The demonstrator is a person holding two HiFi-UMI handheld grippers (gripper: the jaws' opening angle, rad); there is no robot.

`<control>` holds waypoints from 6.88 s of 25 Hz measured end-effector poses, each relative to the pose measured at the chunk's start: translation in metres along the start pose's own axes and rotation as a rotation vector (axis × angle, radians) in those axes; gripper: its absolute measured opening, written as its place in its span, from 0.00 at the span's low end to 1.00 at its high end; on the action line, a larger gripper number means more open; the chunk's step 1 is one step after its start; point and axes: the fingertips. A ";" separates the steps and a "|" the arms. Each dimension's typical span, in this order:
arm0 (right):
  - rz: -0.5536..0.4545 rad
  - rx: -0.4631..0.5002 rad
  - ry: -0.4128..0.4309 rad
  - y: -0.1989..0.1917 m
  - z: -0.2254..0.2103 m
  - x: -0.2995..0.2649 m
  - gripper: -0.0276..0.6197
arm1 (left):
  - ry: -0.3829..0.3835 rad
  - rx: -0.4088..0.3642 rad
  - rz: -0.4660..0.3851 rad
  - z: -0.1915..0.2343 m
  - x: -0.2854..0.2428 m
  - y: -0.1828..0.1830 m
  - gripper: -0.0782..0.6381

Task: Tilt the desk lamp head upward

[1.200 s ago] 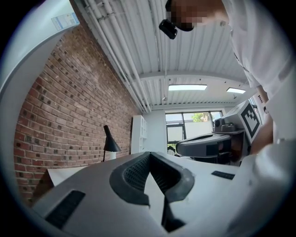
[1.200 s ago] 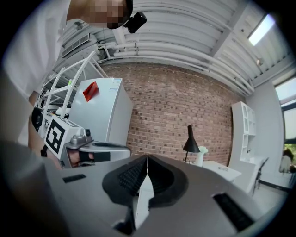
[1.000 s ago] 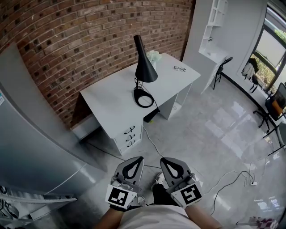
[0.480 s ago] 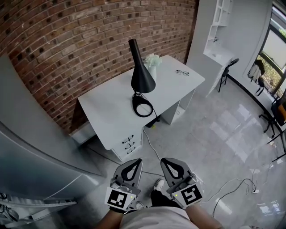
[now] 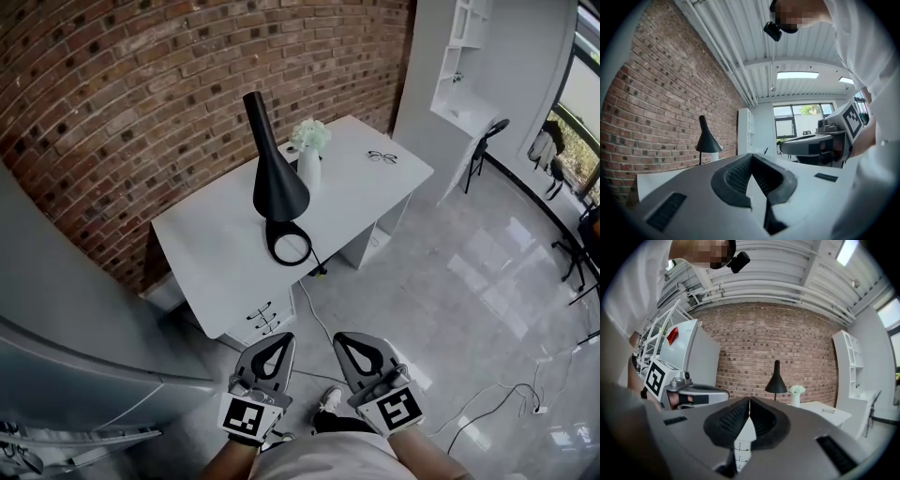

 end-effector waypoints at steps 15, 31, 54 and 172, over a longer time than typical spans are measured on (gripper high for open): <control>-0.045 -0.007 0.141 0.001 -0.067 -0.037 0.07 | 0.127 -0.030 0.006 0.014 -0.075 0.008 0.12; -0.051 0.007 0.132 0.001 -0.102 -0.093 0.07 | 0.139 -0.008 0.003 0.069 -0.121 -0.004 0.12; -0.012 0.010 0.127 0.003 -0.146 -0.169 0.07 | 0.136 -0.027 0.029 0.126 -0.181 -0.019 0.12; 0.075 0.008 0.128 -0.016 -0.181 -0.229 0.07 | 0.200 0.035 -0.088 0.182 -0.232 -0.001 0.12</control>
Point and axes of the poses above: the fingertips, and each gripper's own axes: x backward along the fingers, z to its left, y out of its top, and after that the axes turned 5 degrees about z, right-handed
